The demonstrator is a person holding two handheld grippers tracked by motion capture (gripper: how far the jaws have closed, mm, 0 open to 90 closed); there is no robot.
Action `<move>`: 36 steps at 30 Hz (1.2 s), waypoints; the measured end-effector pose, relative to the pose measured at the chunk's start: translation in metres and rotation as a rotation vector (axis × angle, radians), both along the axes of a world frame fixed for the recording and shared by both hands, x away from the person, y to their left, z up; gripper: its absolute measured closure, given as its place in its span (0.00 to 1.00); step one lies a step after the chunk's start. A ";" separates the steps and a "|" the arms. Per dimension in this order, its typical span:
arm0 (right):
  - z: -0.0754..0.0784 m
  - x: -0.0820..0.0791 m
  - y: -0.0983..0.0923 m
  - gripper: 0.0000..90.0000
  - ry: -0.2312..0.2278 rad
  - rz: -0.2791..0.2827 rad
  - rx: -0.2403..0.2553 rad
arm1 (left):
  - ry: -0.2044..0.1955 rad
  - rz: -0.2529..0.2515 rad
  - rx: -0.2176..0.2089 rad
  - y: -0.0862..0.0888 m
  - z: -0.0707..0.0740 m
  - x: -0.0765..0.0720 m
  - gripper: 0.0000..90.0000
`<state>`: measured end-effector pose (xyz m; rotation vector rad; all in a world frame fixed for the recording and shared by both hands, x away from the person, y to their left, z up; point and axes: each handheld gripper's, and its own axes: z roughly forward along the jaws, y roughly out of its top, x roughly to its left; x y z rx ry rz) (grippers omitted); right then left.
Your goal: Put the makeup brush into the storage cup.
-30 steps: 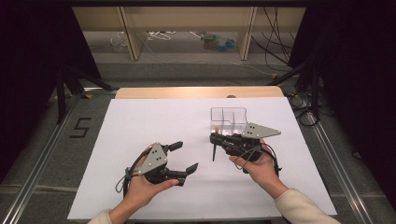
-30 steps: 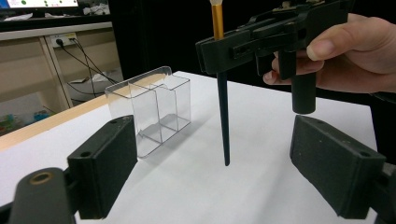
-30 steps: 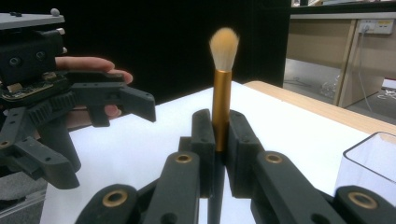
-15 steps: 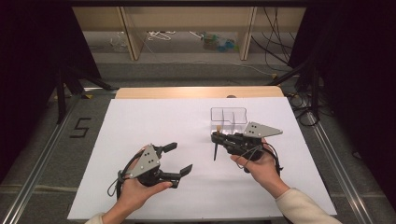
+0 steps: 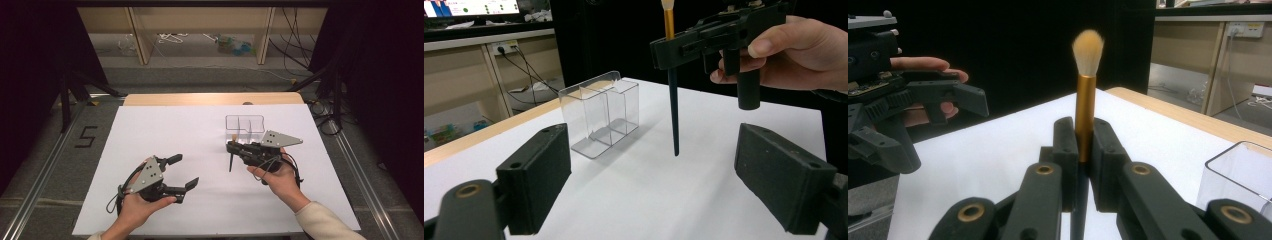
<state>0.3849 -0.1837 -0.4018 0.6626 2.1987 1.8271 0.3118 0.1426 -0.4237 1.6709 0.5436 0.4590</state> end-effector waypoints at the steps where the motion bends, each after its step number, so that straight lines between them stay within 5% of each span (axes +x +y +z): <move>1: 0.000 0.000 0.000 0.93 0.000 0.000 -0.001 | -0.006 0.000 0.004 0.001 0.000 0.000 0.16; 36: -0.001 0.000 0.001 0.93 -0.003 -0.011 -0.007 | -0.008 0.072 0.009 0.032 -0.005 -0.009 0.17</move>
